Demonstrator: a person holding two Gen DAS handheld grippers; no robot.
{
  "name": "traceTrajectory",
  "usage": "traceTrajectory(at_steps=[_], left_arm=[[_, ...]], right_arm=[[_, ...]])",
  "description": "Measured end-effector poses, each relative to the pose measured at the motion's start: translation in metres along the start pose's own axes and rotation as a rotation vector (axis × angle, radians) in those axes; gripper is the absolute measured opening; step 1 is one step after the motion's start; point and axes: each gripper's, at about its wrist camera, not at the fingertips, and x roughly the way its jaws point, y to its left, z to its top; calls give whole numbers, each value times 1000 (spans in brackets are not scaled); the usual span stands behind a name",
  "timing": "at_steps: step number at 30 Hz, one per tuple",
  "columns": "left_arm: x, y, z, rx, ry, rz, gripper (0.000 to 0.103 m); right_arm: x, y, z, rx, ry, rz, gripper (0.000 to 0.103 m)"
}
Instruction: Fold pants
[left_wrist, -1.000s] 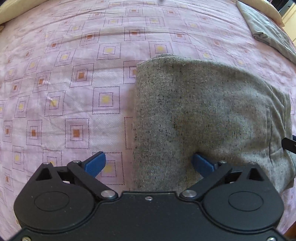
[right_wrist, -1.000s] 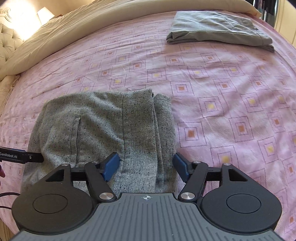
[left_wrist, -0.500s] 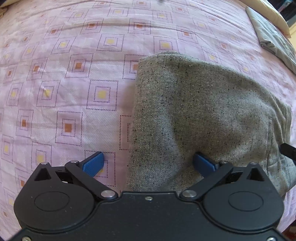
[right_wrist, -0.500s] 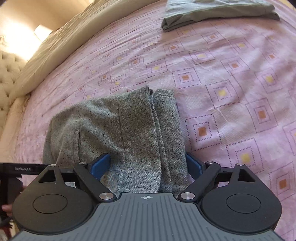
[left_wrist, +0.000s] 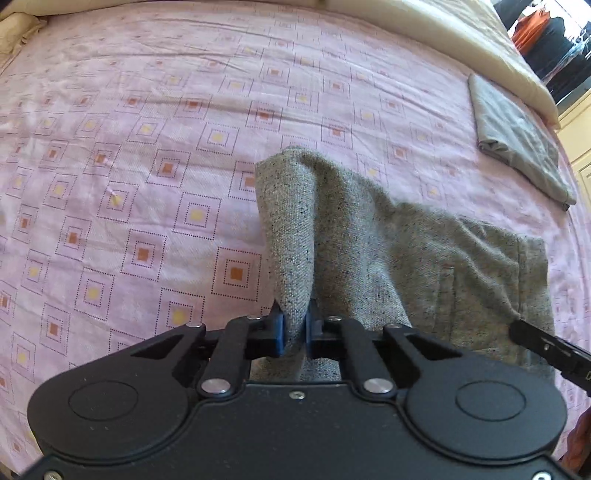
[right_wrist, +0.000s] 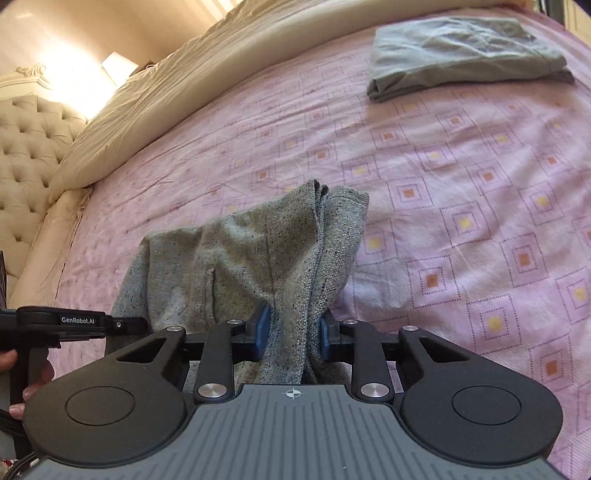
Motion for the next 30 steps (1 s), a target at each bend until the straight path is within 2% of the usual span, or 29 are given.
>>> traceTrajectory(at_steps=[3, 7, 11, 14, 15, 17, 19, 20, 22, 23, 24, 28, 30], left_arm=[[-17, 13, 6, -1, -23, -28, 13], [-38, 43, 17, 38, -85, -5, 13], [-62, 103, 39, 28, -128, -5, 12], [-81, 158, 63, 31, -160, 23, 12], [-86, 176, 72, 21, -169, 31, 13], [-92, 211, 90, -2, -176, 55, 13], [-90, 242, 104, -19, -172, 95, 17], [-86, 257, 110, -32, -166, 148, 21], [-78, 282, 115, -66, -149, 235, 21], [-77, 294, 115, -84, -148, 249, 21], [-78, 307, 110, -104, -149, 247, 21], [-83, 326, 96, -173, -136, 234, 24], [-86, 320, 88, -176, -126, 243, 30]], right_arm=[[-3, 27, 5, -45, -19, 7, 25], [10, 77, 13, -80, -33, 44, 25], [37, 142, 23, -110, -26, 85, 24], [62, 196, 39, -114, -35, 141, 23], [70, 212, 45, -107, -46, 157, 18], [89, 241, 58, -102, -71, 179, 16], [111, 263, 70, -117, -74, 151, 16], [125, 271, 75, -116, -61, 118, 16], [147, 282, 74, -146, -47, -37, 17], [155, 289, 71, -192, -33, -111, 17], [159, 295, 66, -228, -28, -148, 17], [152, 312, 41, -294, -11, -122, 17], [146, 325, 28, -336, -5, -127, 17]])
